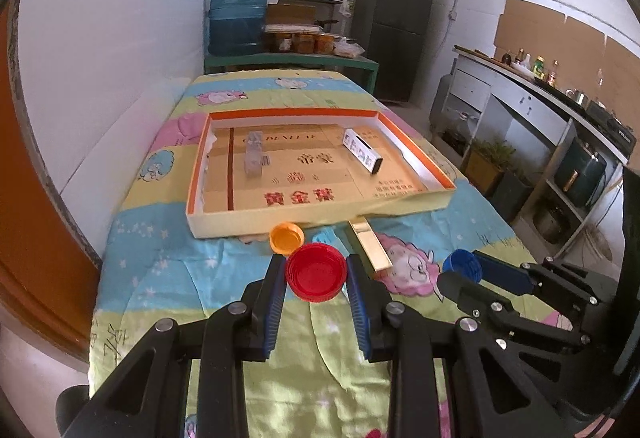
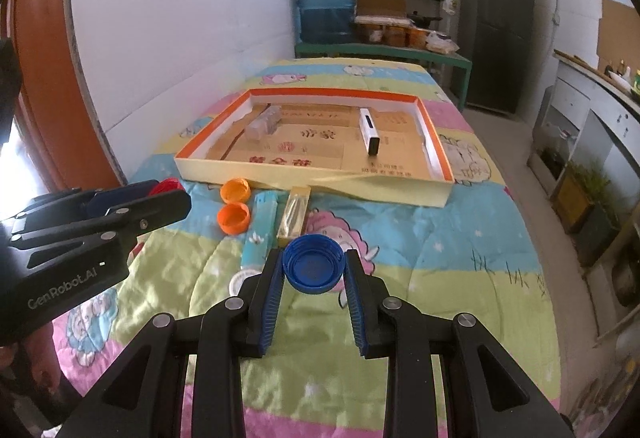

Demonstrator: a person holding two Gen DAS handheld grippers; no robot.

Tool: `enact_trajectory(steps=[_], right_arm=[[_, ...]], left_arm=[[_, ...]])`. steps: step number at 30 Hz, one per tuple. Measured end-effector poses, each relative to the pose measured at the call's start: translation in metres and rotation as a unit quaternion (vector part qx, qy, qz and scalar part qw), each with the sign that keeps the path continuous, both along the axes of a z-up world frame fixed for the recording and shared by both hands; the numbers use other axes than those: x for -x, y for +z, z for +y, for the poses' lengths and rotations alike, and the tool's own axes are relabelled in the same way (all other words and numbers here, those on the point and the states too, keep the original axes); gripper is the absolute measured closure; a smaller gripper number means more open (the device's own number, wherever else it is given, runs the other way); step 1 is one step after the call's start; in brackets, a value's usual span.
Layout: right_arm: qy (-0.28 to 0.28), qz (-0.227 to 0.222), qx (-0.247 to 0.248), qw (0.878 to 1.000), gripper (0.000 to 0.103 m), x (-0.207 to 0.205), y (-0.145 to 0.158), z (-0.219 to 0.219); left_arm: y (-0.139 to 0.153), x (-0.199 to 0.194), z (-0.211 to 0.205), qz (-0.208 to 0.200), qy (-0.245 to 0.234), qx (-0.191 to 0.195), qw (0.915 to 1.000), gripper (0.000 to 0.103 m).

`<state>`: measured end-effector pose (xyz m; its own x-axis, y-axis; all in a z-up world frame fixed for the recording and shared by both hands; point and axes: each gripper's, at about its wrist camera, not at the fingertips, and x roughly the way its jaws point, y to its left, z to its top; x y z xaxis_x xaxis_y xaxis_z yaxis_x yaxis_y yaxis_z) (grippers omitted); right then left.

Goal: Organize rigid objects
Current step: 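Carry the red and blue caps into the box lid with both grippers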

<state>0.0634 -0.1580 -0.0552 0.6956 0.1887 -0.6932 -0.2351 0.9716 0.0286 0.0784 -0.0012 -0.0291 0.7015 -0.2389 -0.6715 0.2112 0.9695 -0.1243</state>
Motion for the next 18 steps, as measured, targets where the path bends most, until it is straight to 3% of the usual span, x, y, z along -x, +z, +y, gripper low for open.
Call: enact_trajectory(steps=[18], right_arm=[[0.001,-0.011,-0.013,1.000,0.072,-0.042,0.037,0.002]], left_arm=[[0.032,-0.048,0.005,-0.012,0.018,-0.005,0.9998,0.072]])
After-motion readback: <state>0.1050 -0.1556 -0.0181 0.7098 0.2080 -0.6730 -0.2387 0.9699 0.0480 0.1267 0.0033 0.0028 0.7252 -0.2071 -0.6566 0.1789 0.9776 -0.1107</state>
